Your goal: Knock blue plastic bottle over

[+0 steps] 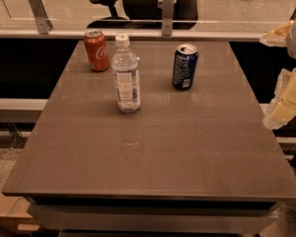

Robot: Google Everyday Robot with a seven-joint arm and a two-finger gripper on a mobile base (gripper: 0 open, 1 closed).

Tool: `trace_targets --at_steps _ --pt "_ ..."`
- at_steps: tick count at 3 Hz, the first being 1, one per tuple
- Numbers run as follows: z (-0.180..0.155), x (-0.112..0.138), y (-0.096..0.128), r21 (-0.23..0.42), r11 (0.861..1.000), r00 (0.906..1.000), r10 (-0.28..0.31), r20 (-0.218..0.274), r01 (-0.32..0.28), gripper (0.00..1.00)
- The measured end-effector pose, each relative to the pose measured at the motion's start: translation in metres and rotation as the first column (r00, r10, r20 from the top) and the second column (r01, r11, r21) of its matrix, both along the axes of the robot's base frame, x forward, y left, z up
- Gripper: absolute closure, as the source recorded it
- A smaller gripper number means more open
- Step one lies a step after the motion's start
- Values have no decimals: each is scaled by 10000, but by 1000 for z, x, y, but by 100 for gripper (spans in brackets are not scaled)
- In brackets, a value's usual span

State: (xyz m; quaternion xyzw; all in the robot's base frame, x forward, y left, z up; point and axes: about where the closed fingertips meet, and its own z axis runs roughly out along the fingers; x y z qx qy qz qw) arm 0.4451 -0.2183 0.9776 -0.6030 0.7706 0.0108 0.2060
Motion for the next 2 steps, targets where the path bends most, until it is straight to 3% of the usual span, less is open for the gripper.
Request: trace_targets --at_steps 1,2 --pt "-13 5 6 1203 9911 9982 590 -83 -575 0" --pt "-18 6 25 2924 9520 9951 980 -95 -910 0"
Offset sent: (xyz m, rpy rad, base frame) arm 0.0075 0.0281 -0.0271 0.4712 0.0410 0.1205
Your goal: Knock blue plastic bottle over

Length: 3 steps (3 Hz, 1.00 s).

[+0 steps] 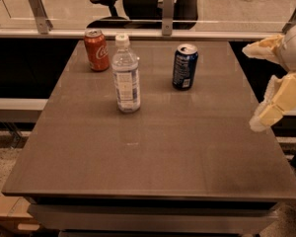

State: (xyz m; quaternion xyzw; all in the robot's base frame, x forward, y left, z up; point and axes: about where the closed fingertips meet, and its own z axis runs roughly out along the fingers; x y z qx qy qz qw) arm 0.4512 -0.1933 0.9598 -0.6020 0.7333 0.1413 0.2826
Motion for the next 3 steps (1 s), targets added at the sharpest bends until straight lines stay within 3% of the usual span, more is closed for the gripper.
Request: trace_targets --at_steps 1,2,3 --pt "0 0 0 -32 10000 10000 -2 7 2 0" --pt "-5 3 5 425 9991 9999 -92 101 88 0" --pt "-8 1 25 1201 9927 9990 -116 442 63 0"
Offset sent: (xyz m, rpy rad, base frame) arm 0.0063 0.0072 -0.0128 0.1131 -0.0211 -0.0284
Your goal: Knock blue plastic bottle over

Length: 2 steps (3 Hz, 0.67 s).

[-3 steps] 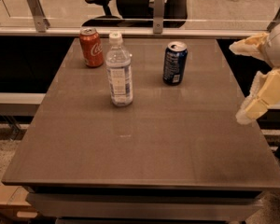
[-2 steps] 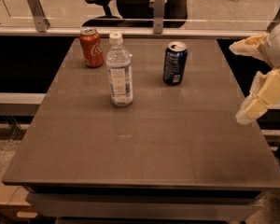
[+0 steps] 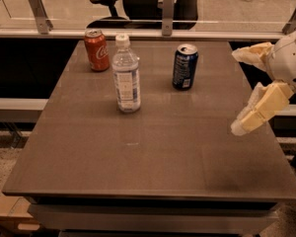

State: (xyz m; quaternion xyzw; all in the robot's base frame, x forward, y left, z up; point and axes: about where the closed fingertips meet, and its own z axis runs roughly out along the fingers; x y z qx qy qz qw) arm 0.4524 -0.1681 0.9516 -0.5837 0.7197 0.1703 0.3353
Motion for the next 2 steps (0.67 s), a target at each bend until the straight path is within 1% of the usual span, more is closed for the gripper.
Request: trace_targets --at_steps 1,2 --pt "1 -3 32 986 9951 9988 33 490 -82 0" --pt "0 0 66 1774 9841 9966 -20 828 -127 0"
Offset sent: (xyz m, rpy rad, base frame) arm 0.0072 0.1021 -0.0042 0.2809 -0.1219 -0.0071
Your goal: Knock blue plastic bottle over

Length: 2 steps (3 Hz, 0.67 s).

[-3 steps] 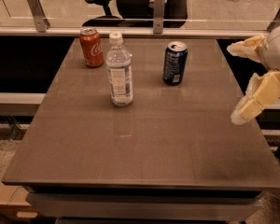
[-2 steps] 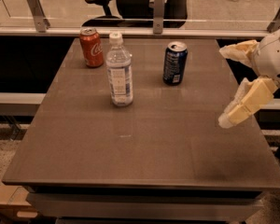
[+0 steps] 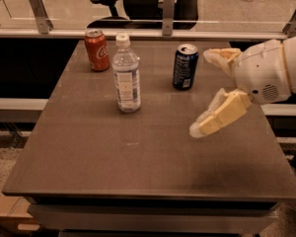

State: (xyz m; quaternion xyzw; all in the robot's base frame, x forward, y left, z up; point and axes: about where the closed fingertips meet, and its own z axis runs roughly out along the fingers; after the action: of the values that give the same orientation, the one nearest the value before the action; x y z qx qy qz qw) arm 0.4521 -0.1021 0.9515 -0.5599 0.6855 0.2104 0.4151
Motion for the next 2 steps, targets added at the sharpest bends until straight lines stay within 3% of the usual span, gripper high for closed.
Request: trace_targets --at_steps 2 --pt "-20 28 39 1395 9880 9978 -668 35 656 0"
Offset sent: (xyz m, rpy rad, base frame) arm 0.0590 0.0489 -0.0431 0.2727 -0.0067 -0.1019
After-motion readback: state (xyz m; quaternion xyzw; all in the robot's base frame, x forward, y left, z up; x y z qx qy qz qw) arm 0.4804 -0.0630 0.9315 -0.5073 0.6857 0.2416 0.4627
